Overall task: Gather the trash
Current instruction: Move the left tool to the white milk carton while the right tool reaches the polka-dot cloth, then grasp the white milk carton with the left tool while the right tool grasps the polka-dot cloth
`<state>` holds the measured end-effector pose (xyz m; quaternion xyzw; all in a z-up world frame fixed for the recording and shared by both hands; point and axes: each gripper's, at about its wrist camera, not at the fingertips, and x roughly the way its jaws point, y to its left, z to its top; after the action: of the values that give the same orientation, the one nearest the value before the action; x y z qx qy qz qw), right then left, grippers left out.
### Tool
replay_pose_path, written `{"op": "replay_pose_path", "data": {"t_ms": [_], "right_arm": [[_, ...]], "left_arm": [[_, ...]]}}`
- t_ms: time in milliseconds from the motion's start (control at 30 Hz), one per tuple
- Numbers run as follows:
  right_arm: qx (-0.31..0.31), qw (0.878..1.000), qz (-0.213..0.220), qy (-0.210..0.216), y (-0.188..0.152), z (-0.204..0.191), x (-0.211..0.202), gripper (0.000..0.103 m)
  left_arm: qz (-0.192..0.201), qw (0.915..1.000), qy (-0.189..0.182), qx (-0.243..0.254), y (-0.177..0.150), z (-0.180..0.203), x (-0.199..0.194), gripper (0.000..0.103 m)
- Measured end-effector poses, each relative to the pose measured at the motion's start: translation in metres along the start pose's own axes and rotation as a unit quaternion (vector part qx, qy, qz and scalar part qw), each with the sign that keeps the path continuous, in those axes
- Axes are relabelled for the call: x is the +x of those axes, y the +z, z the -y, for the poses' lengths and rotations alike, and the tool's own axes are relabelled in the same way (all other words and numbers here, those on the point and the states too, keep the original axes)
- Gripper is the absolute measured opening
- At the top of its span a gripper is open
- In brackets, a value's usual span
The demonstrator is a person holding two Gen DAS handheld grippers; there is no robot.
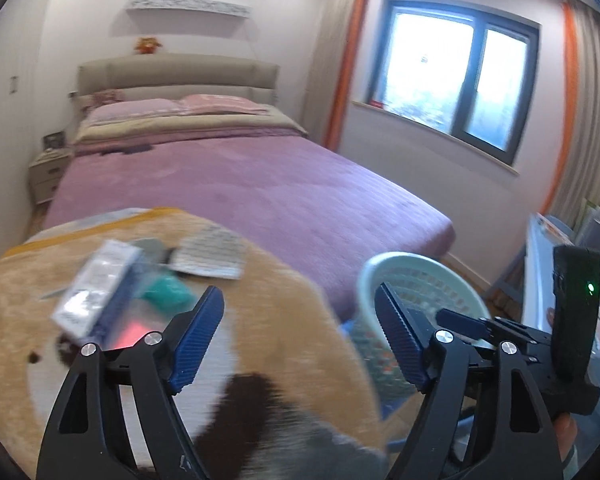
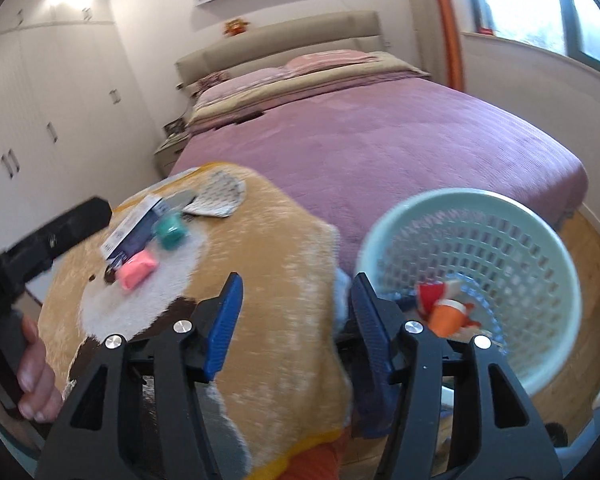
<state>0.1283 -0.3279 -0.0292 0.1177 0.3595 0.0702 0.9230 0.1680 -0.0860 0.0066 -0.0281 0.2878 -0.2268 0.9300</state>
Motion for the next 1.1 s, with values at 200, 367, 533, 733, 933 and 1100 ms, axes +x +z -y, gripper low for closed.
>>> {"op": "replay_pose_path", "data": {"t_ms": [200,367,533,733,933,1100], "right_arm": [[-0.041,0.998,-0.016,0.032,0.01,-0.049,0.035,0.053],[-0.066,0.996,-0.028,0.046,0.027,-0.08,0.067,0.054],[-0.073,0.996,-0.039,0.046,0.042,-0.093,0.098,0.054],[-0.084,0.995,-0.048,0.017,0.056,-0.095,0.142,0.054],[-0.091,0.995,-0.04,0.001,0.076,-0.093,0.169,0.054],[-0.097,0.994,-0.056,0.002,0.098,-0.09,0.206,0.058]], "left_arm": [[0.002,0.9968,0.068,-0.042,0.005,-0.075,-0.008,0.081],[-0.011,0.991,0.122,-0.054,0.007,-0.128,0.005,0.083],[-0.058,0.9888,0.125,-0.057,0.003,-0.164,0.037,0.084],[-0.071,0.9873,0.131,-0.055,-0.007,-0.178,0.061,0.084],[-0.085,0.9849,0.13,-0.075,-0.017,-0.184,0.074,0.073],[-0.091,0.984,0.136,-0.072,-0.018,-0.182,0.077,0.065]]}}
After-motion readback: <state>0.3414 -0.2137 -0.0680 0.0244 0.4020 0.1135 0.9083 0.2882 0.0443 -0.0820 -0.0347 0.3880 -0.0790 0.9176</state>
